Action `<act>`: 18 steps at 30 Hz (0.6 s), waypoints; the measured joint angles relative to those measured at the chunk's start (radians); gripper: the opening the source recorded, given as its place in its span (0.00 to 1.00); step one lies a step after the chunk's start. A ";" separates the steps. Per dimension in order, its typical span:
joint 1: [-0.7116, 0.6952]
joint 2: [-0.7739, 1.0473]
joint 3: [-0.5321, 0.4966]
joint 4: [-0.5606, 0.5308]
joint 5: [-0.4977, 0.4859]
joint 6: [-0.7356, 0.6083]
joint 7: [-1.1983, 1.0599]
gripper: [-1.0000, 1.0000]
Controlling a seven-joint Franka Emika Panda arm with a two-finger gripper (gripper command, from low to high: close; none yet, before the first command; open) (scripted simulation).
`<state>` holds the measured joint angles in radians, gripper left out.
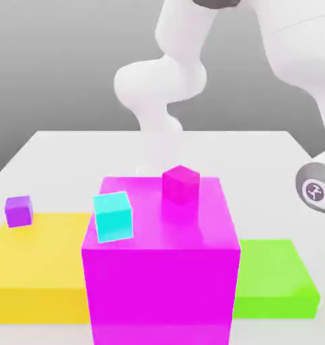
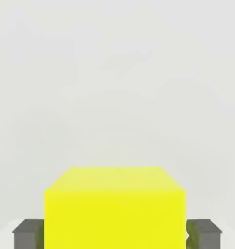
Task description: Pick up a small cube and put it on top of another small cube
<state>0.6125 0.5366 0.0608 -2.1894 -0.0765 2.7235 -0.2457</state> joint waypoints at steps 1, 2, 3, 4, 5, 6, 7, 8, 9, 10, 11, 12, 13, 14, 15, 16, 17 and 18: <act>0.000 0.000 0.000 0.000 0.000 -0.001 0.000 0.00; 0.001 0.013 -0.001 0.003 -0.002 0.009 0.001 0.00; 0.001 0.001 0.000 0.000 -0.001 0.000 0.000 0.00; -0.001 -0.023 0.003 -0.005 0.001 -0.019 -0.002 0.00; -0.004 -0.054 0.006 -0.011 0.005 -0.043 -0.005 0.00; -0.006 -0.087 0.010 -0.019 0.010 -0.069 -0.009 0.00; -0.010 -0.122 0.013 -0.026 0.018 -0.097 -0.012 0.00; -0.022 -0.156 0.014 -0.037 0.040 -0.121 -0.010 0.00; -0.036 -0.190 0.013 -0.049 0.067 -0.145 -0.005 0.00; -0.049 -0.223 0.011 -0.061 0.092 -0.168 0.002 0.00; -0.062 -0.257 0.006 -0.073 0.117 -0.192 0.012 0.00; -0.073 -0.291 -0.001 -0.085 0.139 -0.216 0.023 0.00; -0.084 -0.325 -0.009 -0.097 0.159 -0.240 0.037 0.00; -0.094 -0.360 -0.018 -0.109 0.175 -0.264 0.052 0.00; -0.105 -0.394 -0.026 -0.121 0.188 -0.287 0.070 0.00; -0.120 -0.429 -0.036 -0.133 0.199 -0.311 0.090 0.00; -0.140 -0.464 -0.046 -0.146 0.206 -0.335 0.112 0.00; -0.155 -0.499 -0.053 -0.158 0.211 -0.359 0.136 0.00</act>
<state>0.4574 0.0374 0.0082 -2.3474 0.1345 2.3644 -0.1098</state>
